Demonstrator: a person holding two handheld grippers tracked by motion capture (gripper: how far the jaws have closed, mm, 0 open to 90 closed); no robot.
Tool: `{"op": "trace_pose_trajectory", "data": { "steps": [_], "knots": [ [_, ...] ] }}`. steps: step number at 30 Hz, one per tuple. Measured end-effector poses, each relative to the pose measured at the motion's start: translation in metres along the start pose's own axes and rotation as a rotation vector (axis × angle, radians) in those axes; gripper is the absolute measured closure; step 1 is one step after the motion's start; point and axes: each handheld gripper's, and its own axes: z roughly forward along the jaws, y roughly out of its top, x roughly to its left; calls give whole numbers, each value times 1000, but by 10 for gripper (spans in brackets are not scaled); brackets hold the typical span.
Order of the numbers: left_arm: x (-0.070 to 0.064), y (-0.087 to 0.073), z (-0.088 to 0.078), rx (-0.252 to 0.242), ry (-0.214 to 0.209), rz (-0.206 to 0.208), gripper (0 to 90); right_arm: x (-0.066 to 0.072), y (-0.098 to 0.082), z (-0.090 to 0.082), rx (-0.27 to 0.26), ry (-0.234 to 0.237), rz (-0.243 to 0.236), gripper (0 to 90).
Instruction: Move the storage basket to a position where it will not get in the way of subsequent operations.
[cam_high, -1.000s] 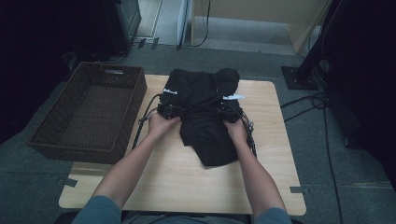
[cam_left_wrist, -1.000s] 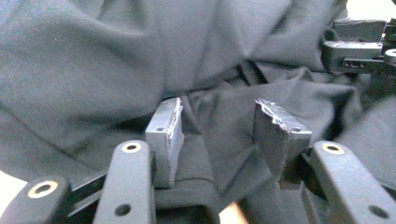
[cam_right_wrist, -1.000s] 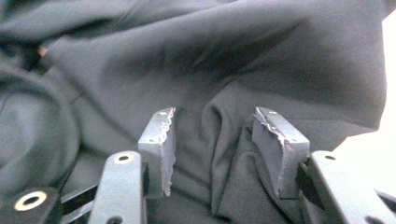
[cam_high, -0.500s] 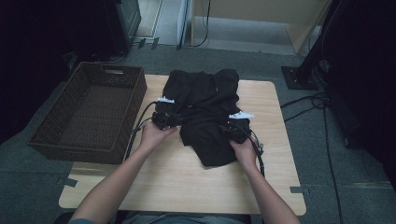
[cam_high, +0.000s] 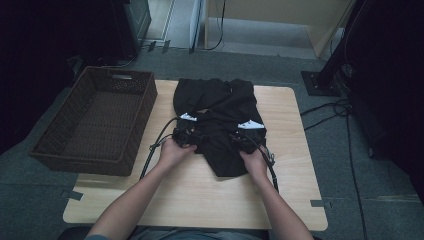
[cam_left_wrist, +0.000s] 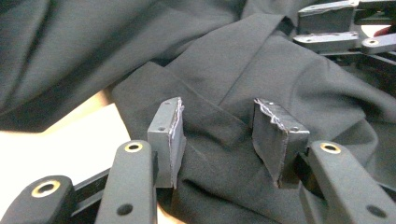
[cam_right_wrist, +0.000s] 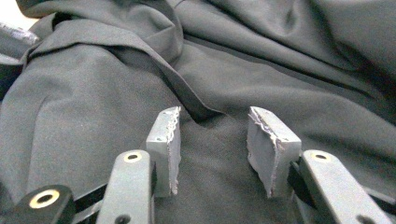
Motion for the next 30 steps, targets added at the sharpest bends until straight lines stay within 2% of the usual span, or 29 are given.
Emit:
{"op": "trace_pose_trajectory", "data": {
  "steps": [2,3,5,7,10,15,18,24,26,27,30],
  "knots": [
    [5,3,1,-10,31,5,543,1,5,7,-6,3,-10,559],
    [8,6,2,-10,40,-10,543,1,9,11,-3,4,-4,558],
    [14,9,3,-18,47,-40,542,2,16,18,1,-1,-5,557],
    [17,9,2,-21,46,-50,544,2,20,24,-6,-3,7,557],
    [14,5,-3,-3,49,-31,544,5,20,24,-11,-10,11,558],
    [3,-17,-18,9,24,8,550,19,3,6,-11,52,-46,563],
    [-4,-30,-30,30,4,25,549,28,-8,-5,-16,82,-54,559],
    [-11,-52,-48,39,-33,17,501,52,-25,-28,16,139,-77,541],
    [-11,-54,-52,36,-41,0,482,54,-22,-36,44,163,-43,538],
    [-11,-55,-53,32,-39,-4,474,52,-21,-41,27,179,-24,546],
    [-10,-57,-52,31,-26,2,486,44,-19,-57,-33,182,24,549]
  ]
}}
